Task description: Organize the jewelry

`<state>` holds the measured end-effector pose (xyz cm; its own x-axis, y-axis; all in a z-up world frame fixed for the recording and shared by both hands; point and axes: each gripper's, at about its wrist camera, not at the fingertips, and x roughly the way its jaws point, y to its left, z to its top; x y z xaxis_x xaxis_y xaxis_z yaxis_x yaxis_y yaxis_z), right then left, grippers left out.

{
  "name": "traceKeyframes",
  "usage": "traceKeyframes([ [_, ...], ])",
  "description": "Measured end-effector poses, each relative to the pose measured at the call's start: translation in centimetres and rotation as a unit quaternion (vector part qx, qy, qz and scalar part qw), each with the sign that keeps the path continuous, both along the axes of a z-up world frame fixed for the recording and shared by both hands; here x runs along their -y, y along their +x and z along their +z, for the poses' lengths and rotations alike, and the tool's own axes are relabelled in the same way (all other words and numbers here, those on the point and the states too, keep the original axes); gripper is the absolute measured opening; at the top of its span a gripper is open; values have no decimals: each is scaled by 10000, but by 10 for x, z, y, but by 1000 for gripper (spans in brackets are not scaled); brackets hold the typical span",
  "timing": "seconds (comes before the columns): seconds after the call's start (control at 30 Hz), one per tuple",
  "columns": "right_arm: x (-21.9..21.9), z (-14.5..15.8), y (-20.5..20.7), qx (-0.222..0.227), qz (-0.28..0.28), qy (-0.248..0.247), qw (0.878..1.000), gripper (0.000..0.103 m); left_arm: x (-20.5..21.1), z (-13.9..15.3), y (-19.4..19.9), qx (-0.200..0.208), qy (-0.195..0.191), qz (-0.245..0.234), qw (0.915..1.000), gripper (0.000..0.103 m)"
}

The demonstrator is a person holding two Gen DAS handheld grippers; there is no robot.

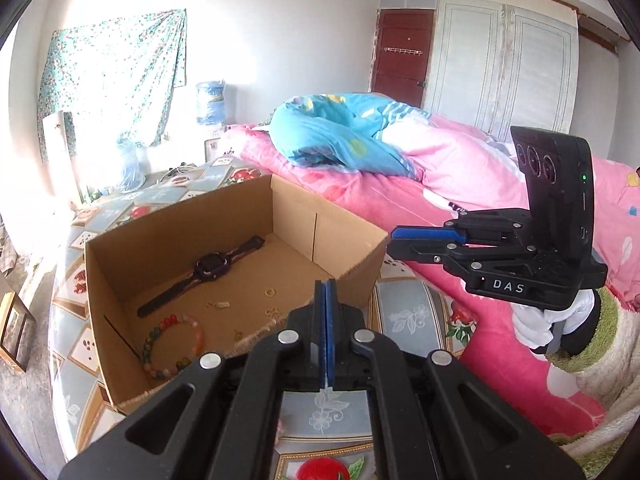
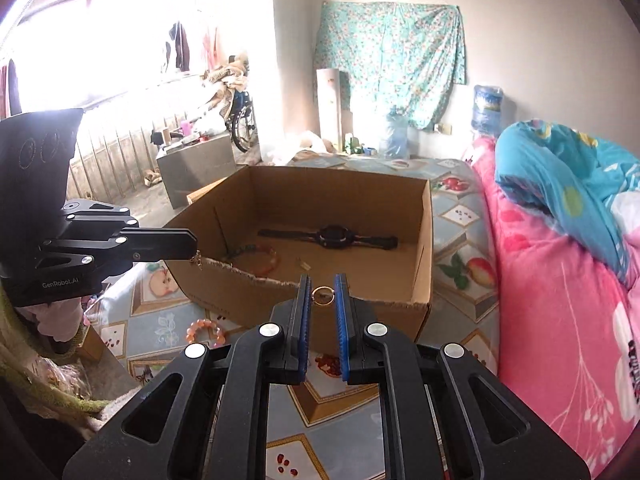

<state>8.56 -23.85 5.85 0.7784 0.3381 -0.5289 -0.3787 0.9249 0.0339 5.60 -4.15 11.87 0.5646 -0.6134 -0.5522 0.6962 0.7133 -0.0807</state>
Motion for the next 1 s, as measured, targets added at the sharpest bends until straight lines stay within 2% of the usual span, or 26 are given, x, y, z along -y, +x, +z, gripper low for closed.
traceKeyframes([
  [0.13,-3,19,40,-167,217,204,9994,10,9,17,43,-91,217,46,9997,0],
  [0.27,-13,17,91,-584,309,-72,9978,10,24,9,101,-718,525,118,9960,0],
  [0.5,-29,-13,154,-1458,421,-701,9859,10,46,-36,181,-2070,927,235,9736,0],
  [0.7,-36,-25,171,-1623,406,-960,9812,10,48,-64,216,-2863,851,445,9533,0],
  [0.8,-36,-26,173,-1593,370,-981,9816,13,47,-69,220,-2998,751,502,9497,2],
  [0.87,-35,-25,173,-1572,376,-936,9824,13,49,-69,218,-2963,739,479,9510,7],
  [1.0,-32,-22,171,-1534,295,-867,9839,13,50,-63,213,-2789,755,484,9561,9],
])
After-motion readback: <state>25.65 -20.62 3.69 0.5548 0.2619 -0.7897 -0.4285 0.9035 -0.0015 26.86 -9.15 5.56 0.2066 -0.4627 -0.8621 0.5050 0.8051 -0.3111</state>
